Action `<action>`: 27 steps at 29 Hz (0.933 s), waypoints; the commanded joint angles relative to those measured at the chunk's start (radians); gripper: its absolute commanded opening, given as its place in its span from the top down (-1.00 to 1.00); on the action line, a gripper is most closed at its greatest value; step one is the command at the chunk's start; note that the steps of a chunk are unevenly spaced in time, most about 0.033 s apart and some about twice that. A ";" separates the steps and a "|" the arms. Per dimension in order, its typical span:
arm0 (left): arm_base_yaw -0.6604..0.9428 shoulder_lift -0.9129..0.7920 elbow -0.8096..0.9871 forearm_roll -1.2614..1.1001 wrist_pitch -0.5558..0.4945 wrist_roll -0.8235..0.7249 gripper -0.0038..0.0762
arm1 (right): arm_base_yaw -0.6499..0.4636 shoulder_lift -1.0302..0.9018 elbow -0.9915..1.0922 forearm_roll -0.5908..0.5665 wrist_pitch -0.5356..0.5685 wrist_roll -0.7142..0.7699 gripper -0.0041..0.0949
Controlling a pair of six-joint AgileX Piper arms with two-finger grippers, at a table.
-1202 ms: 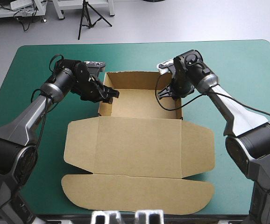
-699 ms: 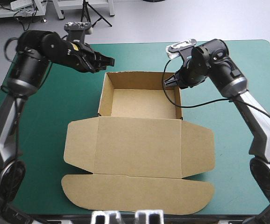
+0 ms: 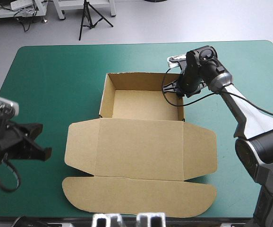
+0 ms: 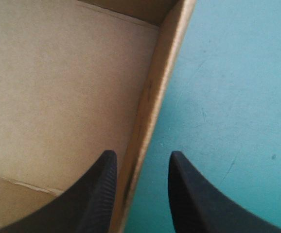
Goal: Fold the box
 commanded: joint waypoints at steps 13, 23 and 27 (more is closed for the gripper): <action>-0.005 -0.396 0.415 0.006 -0.013 -0.012 0.93 | -0.072 -0.033 -0.026 0.081 0.003 -0.100 0.95; -0.005 -0.444 0.451 0.026 -0.052 -0.033 0.93 | -0.374 -0.246 -0.026 -0.091 0.005 -0.161 0.95; -0.005 -0.444 0.451 0.026 -0.065 -0.033 0.93 | -0.571 -0.286 -0.026 -0.080 0.005 -0.176 0.95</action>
